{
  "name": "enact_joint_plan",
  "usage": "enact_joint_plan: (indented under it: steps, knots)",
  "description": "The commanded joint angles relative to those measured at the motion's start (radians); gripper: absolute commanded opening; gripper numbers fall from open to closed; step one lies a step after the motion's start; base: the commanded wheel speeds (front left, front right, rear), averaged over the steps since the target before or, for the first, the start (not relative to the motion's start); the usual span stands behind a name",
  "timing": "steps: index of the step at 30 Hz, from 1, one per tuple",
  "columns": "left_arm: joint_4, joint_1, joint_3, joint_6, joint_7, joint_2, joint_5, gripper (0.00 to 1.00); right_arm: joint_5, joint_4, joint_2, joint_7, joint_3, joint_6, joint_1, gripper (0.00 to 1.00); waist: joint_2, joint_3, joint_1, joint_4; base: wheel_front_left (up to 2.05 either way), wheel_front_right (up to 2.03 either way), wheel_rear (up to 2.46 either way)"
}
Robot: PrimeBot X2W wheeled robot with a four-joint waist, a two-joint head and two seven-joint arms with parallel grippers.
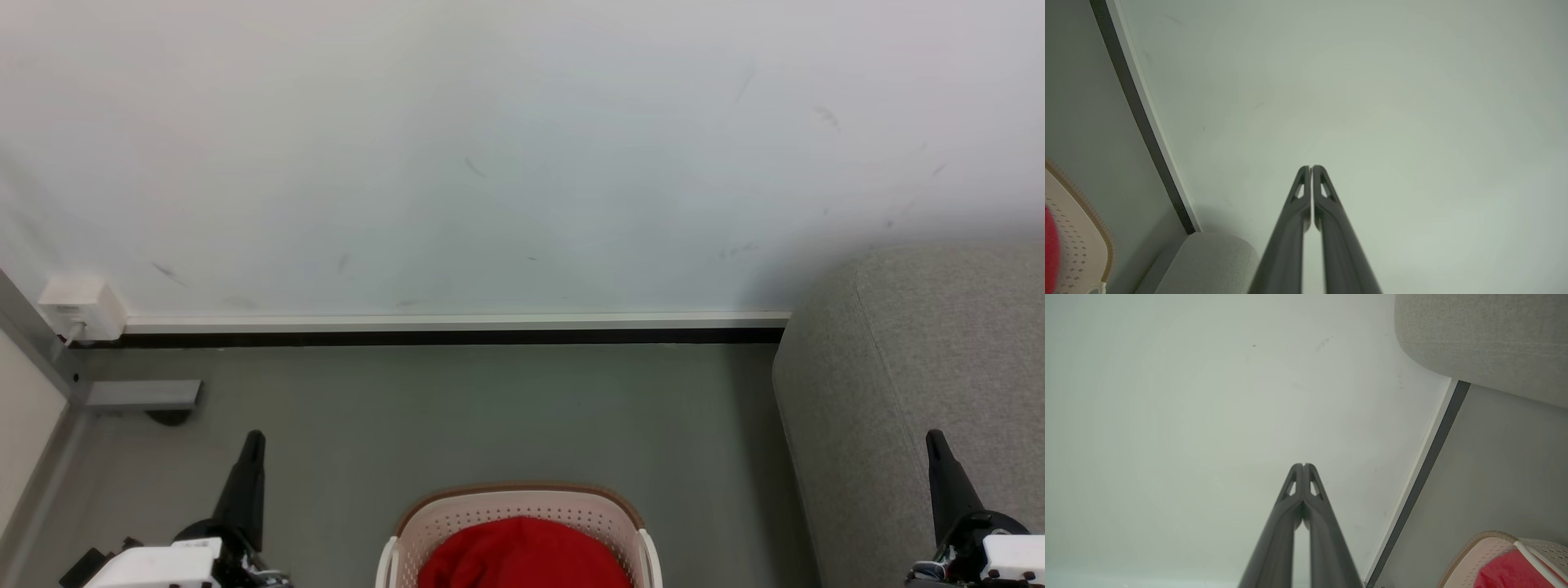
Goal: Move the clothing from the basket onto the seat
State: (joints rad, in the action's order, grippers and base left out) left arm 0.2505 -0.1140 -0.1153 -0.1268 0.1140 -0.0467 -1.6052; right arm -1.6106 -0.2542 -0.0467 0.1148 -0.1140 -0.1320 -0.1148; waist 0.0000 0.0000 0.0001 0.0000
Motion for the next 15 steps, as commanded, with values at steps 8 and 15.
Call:
enact_joint_plan:
  steps: [8,15]
  knots:
    - [0.024,0.02,0.004,0.003,-0.004,0.007,0.001,1.0,0.0,-0.021,0.011,-0.003,0.004,0.0,0.02,1.0,0.0,0.0,0.0,0.0,0.0,0.0,0.0]
    - [0.019,0.024,0.02,0.003,-0.04,0.005,0.03,1.0,0.033,-0.006,0.004,-0.039,0.023,0.0,0.03,1.0,0.0,0.002,0.0,0.001,0.0,0.0,0.0]
